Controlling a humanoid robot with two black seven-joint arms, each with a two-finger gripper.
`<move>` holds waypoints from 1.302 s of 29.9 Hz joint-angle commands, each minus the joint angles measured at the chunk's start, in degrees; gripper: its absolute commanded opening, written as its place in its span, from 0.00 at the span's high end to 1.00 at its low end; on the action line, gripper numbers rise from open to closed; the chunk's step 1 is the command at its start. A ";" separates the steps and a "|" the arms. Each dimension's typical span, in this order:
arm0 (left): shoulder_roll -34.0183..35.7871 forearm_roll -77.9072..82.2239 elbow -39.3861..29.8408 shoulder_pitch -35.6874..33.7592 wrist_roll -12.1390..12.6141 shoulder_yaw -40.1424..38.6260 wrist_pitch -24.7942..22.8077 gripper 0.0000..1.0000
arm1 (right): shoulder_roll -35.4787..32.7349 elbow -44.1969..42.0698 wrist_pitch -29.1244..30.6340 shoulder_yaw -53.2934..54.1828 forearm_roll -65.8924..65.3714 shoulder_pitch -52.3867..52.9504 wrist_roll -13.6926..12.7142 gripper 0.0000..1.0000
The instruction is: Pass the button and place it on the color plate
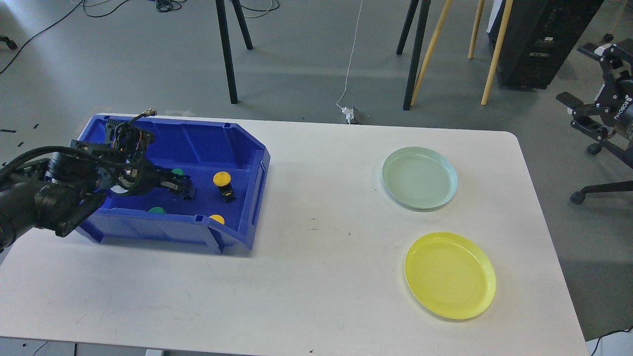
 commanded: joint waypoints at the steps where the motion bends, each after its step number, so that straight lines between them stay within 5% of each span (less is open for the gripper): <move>1: 3.22 -0.08 -3.30 -1.79 -0.99 0.10 -0.49 0.64 | 0.00 -0.17 0.00 0.00 -0.09 0.39 -0.09 0.02; 12: 22.39 -1.65 -23.33 -3.81 -2.57 -2.00 -4.26 0.62 | 5.88 -0.87 -1.80 0.00 -2.81 2.14 -0.09 0.02; 20: 28.37 -17.02 -33.45 -6.97 -2.40 -17.63 -9.77 0.60 | 9.40 -0.61 -3.56 0.18 -2.81 5.48 0.00 0.02; 26: 23.99 -28.36 -32.76 -11.72 -0.82 -26.88 -9.77 0.60 | 11.59 0.97 -3.57 0.71 -2.46 8.82 -0.09 0.02; 39: 2.46 -36.02 -28.81 -19.98 1.55 -26.09 -9.77 0.60 | 21.44 6.33 -6.29 2.99 -2.20 13.74 -0.62 0.02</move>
